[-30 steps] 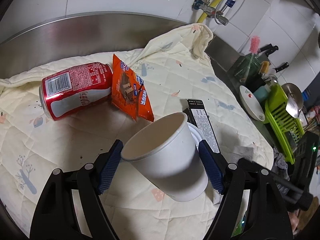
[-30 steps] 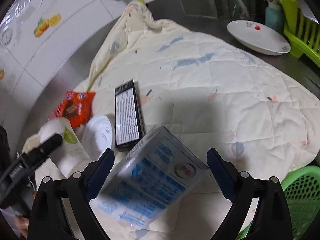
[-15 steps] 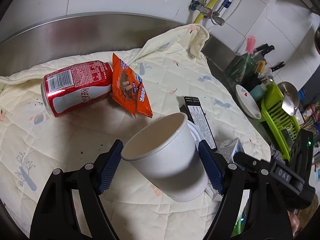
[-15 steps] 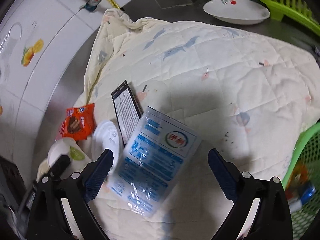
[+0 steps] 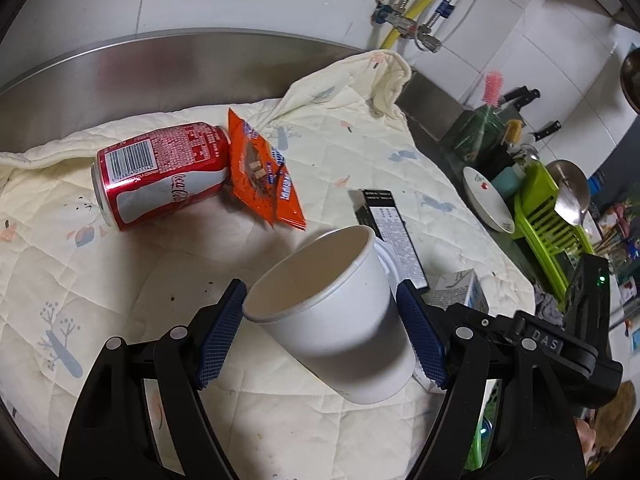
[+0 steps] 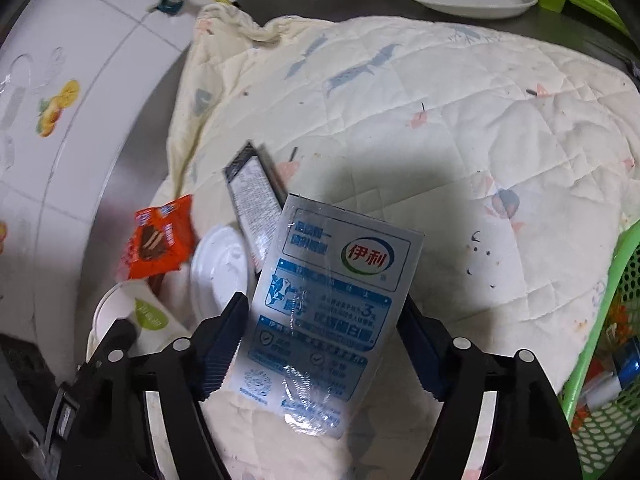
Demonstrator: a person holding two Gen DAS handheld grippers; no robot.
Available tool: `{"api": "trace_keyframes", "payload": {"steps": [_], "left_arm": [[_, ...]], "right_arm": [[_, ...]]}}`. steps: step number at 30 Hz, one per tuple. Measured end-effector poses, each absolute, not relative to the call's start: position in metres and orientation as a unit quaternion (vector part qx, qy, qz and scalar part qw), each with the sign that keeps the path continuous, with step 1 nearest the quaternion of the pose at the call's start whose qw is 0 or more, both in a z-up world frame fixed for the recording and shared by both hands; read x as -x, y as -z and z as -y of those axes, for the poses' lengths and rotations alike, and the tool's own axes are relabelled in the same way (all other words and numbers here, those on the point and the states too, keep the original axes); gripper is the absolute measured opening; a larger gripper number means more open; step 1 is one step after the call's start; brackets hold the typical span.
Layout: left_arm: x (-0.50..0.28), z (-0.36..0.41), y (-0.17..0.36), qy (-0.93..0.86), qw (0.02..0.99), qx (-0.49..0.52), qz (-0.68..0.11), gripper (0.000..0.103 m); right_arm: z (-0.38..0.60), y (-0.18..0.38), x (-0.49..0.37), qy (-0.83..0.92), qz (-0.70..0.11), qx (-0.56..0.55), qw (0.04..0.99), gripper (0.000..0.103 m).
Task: Collect trash
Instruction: 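Lift the paper cup with the left gripper while the right gripper lifts the carton, then carry the carton and paper cup to the basket and open both grippers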
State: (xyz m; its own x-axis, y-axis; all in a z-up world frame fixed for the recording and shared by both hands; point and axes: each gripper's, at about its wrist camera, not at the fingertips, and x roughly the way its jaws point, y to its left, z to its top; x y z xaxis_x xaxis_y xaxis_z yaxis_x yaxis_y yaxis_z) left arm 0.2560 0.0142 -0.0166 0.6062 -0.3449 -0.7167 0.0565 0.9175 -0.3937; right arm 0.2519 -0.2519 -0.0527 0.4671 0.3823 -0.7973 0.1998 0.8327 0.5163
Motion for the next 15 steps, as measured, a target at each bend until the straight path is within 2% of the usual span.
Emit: {"api": "trace_keyframes", "payload": {"steps": [8, 15], "left_arm": [[-0.24, 0.008, 0.009, 0.145, 0.877, 0.161, -0.429, 0.075], [-0.221, 0.049, 0.007, 0.188, 0.869, 0.144, -0.434, 0.075]], "right_arm": [[0.28, 0.036, -0.208, -0.087, -0.485, -0.283, 0.823, 0.071], [0.341, 0.029, -0.163, -0.073, -0.468, -0.263, 0.84, 0.071]]}}
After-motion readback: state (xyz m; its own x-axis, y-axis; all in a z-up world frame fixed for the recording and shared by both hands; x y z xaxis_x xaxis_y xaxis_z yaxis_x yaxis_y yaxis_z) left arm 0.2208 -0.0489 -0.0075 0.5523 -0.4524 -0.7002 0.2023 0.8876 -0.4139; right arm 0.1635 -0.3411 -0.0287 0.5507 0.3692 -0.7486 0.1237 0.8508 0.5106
